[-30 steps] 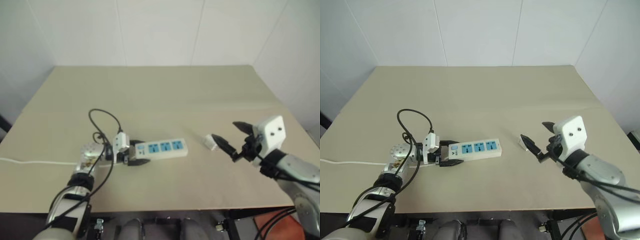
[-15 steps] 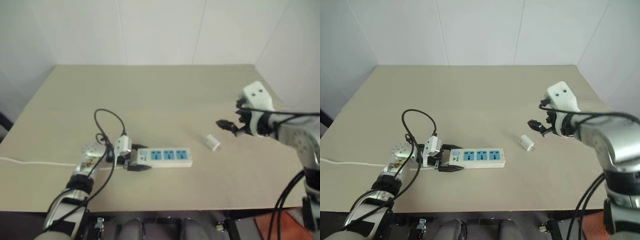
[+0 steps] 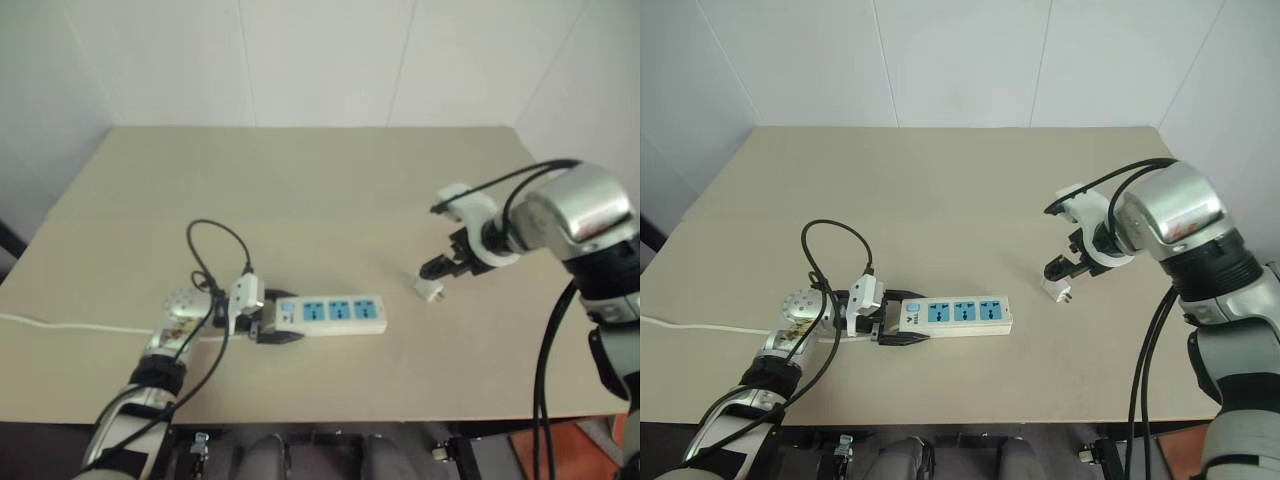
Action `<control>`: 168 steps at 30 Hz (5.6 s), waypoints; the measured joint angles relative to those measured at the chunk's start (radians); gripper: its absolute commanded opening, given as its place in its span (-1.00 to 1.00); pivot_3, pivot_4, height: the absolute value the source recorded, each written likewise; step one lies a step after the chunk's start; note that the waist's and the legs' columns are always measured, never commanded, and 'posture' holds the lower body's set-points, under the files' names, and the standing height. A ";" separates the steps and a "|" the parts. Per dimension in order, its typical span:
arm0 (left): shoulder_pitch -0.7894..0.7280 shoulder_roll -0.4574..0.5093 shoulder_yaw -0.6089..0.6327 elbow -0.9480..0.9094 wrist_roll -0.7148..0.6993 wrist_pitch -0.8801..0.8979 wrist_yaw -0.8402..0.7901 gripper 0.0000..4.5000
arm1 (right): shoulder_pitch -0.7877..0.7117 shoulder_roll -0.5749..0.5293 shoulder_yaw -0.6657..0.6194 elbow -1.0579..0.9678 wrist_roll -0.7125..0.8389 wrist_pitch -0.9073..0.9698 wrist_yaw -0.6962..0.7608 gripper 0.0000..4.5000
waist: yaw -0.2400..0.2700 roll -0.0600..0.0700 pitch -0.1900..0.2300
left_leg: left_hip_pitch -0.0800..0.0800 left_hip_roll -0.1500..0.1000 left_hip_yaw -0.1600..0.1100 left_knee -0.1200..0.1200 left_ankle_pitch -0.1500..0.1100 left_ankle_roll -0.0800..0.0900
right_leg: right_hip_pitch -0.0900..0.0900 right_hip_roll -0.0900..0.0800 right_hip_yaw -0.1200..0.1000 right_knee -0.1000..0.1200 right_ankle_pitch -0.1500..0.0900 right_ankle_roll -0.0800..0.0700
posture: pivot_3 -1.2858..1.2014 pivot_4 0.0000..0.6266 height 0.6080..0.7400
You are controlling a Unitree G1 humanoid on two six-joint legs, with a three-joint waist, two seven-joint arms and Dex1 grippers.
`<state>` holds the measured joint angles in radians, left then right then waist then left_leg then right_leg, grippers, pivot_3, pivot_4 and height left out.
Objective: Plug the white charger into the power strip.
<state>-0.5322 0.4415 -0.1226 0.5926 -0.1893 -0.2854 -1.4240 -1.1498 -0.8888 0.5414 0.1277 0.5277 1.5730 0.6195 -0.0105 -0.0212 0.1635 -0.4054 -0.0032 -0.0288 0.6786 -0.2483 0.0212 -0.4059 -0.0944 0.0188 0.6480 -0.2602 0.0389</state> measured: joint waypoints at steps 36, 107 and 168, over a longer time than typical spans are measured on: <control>0.073 0.031 -0.005 -0.110 -0.017 0.045 0.031 0.49 | -0.036 0.223 0.189 0.418 -0.383 -0.357 0.342 0.20 | -0.005 0.001 0.000 | 0.001 0.000 0.001 0.000 0.000 0.000 | -0.002 0.001 0.000 0.002 0.000 0.000 | 0.03 -0.52 1.00; 0.058 0.028 -0.034 -0.087 -0.005 0.006 0.038 0.49 | 0.610 0.702 -0.363 0.162 -0.193 -1.542 0.550 -0.51 | -0.003 0.001 -0.001 | 0.008 0.001 0.000 0.000 0.000 -0.001 | 0.005 0.002 0.000 0.003 0.001 0.000 | 0.03 -0.52 1.00; 0.058 0.014 -0.075 -0.097 -0.006 0.006 0.067 0.49 | 0.637 0.617 -0.336 0.238 -0.221 -1.677 0.599 -0.51 | 0.012 0.002 -0.002 | 0.020 0.000 0.000 -0.001 0.000 -0.001 | 0.018 0.001 -0.001 0.000 0.000 0.001 | 0.03 -0.52 1.00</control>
<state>-0.4742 0.4552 -0.1972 0.4959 -0.1949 -0.2790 -1.3568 -0.5125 -0.2717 0.2052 0.3654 0.3072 -0.1043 1.2184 0.0012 -0.0196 0.1615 -0.3857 -0.0030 -0.0291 0.6775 -0.2482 0.0205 -0.3876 -0.0930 0.0180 0.6477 -0.2597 0.0394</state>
